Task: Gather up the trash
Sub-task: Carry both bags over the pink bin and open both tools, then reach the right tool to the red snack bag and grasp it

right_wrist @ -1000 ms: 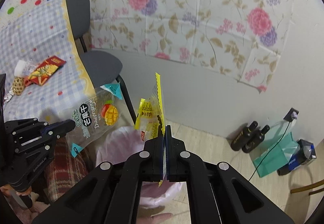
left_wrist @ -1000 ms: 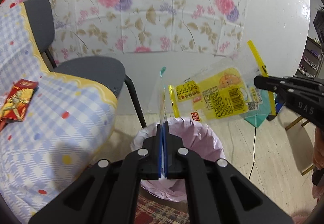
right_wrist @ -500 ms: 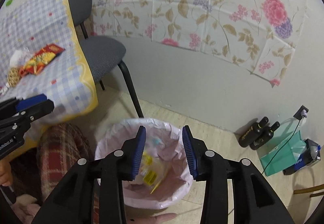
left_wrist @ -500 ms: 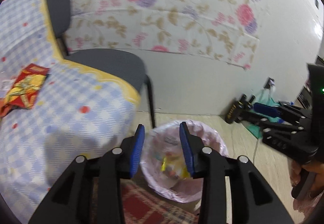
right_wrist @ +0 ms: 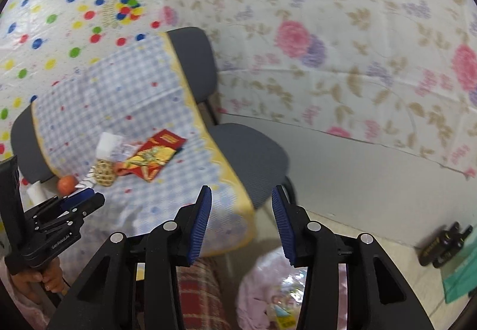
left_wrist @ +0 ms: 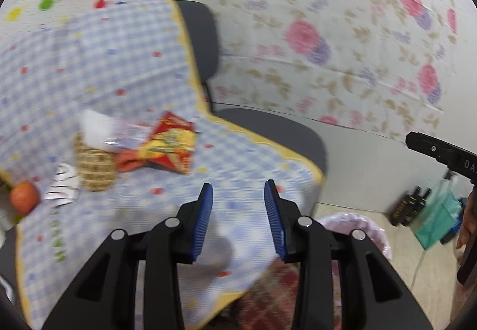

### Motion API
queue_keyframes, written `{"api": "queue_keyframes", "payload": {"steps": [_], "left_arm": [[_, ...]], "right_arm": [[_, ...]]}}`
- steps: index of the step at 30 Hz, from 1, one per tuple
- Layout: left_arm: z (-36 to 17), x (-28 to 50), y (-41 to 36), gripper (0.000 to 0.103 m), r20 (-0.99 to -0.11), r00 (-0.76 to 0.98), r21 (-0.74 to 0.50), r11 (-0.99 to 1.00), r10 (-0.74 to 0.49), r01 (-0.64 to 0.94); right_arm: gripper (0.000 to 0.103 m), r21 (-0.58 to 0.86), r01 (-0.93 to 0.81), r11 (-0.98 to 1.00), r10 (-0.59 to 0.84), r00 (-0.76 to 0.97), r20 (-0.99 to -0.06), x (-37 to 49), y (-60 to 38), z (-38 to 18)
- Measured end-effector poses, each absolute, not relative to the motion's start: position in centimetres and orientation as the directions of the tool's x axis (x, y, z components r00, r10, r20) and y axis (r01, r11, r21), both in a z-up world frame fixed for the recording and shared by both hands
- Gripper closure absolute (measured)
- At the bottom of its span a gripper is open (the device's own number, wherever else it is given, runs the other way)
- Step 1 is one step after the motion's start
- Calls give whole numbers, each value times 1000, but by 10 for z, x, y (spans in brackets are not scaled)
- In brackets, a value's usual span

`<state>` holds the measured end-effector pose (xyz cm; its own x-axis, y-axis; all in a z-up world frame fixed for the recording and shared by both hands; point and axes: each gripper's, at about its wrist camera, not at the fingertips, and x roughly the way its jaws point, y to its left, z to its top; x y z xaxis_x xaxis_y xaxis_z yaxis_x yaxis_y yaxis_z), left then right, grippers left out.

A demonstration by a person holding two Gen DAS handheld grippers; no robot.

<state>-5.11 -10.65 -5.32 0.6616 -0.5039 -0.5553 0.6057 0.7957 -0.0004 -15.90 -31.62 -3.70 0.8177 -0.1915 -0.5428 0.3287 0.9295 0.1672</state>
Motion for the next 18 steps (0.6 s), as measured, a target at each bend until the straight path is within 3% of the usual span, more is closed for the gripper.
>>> {"api": "queue_keyframes", "payload": {"steps": [5, 18], "left_arm": [[-44, -37, -67, 61, -547, 734, 20, 870, -403, 493], [-35, 13, -1, 61, -564, 799, 30, 961, -210, 275]], "right_arm": [[59, 161, 222, 962, -103, 836, -538, -114, -285, -35], [59, -32, -25, 999, 3, 823, -569, -6, -203, -55]]}}
